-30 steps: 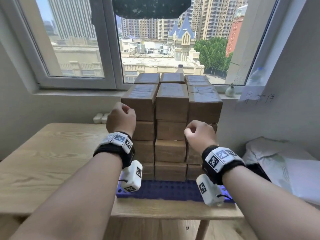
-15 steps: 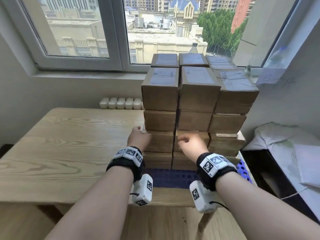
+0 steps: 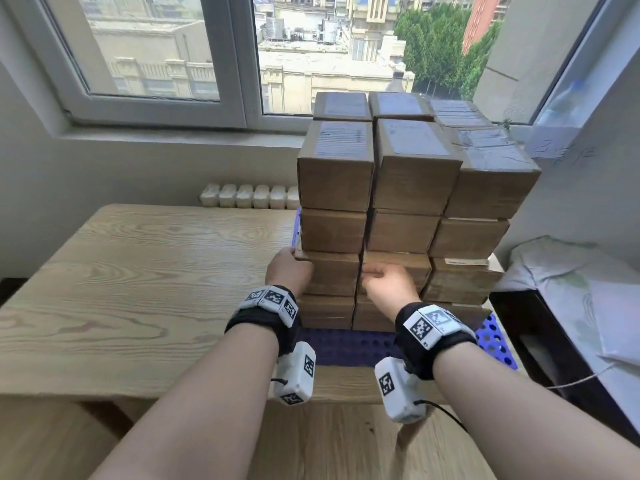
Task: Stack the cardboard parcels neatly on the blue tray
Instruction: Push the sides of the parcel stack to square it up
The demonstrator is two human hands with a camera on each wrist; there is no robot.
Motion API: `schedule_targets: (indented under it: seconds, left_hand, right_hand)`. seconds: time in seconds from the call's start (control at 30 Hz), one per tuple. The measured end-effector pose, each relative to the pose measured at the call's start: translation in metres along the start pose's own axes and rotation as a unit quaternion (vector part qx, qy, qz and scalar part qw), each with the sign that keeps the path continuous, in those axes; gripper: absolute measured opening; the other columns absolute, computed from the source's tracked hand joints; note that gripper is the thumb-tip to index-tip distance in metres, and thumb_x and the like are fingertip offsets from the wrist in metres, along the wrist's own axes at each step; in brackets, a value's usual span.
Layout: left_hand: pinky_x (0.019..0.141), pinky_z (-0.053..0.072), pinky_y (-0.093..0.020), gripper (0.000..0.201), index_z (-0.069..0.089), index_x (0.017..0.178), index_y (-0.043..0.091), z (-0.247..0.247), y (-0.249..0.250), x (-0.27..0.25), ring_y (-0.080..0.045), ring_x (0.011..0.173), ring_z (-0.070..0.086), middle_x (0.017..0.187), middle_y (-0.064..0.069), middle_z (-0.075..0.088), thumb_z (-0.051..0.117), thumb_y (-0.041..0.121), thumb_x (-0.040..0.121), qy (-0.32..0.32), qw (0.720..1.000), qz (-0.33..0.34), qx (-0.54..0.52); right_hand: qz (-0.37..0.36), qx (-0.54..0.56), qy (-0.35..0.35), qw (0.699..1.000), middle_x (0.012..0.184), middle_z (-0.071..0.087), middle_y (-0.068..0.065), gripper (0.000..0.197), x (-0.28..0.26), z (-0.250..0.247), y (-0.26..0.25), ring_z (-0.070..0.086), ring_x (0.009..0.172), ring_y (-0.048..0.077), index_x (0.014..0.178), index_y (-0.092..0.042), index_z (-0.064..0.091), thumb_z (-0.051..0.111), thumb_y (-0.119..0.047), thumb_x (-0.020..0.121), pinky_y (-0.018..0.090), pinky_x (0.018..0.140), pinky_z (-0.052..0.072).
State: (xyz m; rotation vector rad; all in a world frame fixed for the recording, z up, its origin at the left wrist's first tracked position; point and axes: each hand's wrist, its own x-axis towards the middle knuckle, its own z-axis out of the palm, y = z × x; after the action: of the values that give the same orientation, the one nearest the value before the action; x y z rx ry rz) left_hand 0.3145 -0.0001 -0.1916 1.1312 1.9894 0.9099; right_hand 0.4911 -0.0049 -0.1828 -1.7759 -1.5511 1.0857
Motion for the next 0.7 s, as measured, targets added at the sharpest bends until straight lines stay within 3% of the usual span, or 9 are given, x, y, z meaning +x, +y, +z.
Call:
schedule_targets:
  seconds: [0.13,0.23,0.33,0.5,0.63,0.7]
  left_hand:
    - [0.077,0.043,-0.031,0.031,0.068,0.109,0.016,0.0,-0.001,0.0,-0.029,0.1,0.061,0.108,-0.007,0.069,0.046,0.021,0.086,0.008,1.0,-0.001,0.002]
    - [0.08,0.044,-0.031,0.039,0.067,0.115,0.017,-0.001,-0.003,0.001,-0.029,0.104,0.062,0.111,-0.007,0.069,0.049,0.018,0.08,0.007,1.0,-0.002,0.009]
    - [0.079,0.044,-0.029,0.041,0.066,0.118,0.019,-0.002,-0.004,0.001,-0.026,0.104,0.062,0.113,-0.004,0.069,0.05,0.019,0.08,0.006,1.0,-0.001,0.008]
    - [0.087,0.047,-0.03,0.042,0.064,0.124,0.02,-0.003,-0.004,0.003,-0.023,0.108,0.061,0.119,-0.001,0.068,0.051,0.021,0.084,0.018,1.0,0.005,0.008]
    - [0.091,0.048,-0.031,0.04,0.063,0.126,0.019,-0.003,-0.005,0.007,-0.024,0.11,0.06,0.12,-0.001,0.067,0.053,0.022,0.087,0.03,0.999,0.005,0.01]
    - [0.092,0.048,-0.033,0.038,0.063,0.124,0.019,-0.003,-0.006,0.009,-0.023,0.108,0.061,0.119,-0.002,0.067,0.053,0.023,0.087,0.034,0.999,0.005,0.015]
  right_hand:
    - [0.015,0.063,0.005,0.998,0.114,0.073,0.005,0.058,0.017,0.009,0.017,0.067,0.11,0.024,0.113,-0.014,0.073,0.055,-0.03,0.06,0.044,0.1,0.052]
    - [0.031,0.096,0.001,0.995,0.105,0.074,0.008,0.043,0.014,0.01,0.016,0.07,0.099,0.027,0.102,-0.02,0.074,0.055,-0.028,0.064,0.047,0.094,0.055]
    - [0.05,0.113,0.007,0.992,0.105,0.074,0.007,0.017,0.023,0.013,0.024,0.069,0.102,0.029,0.07,-0.029,0.069,0.053,-0.025,0.064,0.048,0.097,0.053]
    - [0.07,0.153,0.02,0.985,0.093,0.076,0.001,0.03,0.034,0.015,0.029,0.071,0.1,0.025,0.054,-0.046,0.072,0.049,-0.027,0.057,0.046,0.098,0.053]
    - [0.072,0.168,0.015,0.983,0.106,0.075,0.004,0.032,0.029,0.016,0.02,0.068,0.108,0.026,0.053,-0.055,0.068,0.049,-0.029,0.058,0.045,0.101,0.051]
    - [0.078,0.17,0.013,0.982,0.105,0.075,0.005,0.027,0.029,0.017,0.02,0.069,0.106,0.026,0.052,-0.048,0.07,0.051,-0.029,0.056,0.044,0.1,0.052]
